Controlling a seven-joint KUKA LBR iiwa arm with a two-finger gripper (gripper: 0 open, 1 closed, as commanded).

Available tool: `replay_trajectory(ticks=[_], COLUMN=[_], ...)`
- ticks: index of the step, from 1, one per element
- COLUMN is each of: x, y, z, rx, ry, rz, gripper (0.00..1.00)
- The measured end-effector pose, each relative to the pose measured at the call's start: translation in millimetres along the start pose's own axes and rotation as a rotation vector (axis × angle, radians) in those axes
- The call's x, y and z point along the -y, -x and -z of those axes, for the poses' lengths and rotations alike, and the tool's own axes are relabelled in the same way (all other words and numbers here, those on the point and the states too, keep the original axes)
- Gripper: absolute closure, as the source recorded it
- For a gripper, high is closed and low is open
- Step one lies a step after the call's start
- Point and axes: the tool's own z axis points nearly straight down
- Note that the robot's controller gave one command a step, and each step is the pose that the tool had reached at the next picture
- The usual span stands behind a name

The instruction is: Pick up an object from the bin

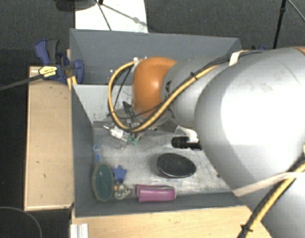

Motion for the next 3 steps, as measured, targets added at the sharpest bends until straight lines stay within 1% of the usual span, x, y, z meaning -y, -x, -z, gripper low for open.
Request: replay_trajectory(ticks=[1, 2, 3], x=[-1, -3, -4], y=[1.0, 3.2, 4.9], z=[8, 80, 128], rx=[0.0, -0.002, -0.002], ry=[0.0, 0.002, 0.001], rz=[0.003, 0.009, 0.018], gripper=[1.0, 1.0, 1.0])
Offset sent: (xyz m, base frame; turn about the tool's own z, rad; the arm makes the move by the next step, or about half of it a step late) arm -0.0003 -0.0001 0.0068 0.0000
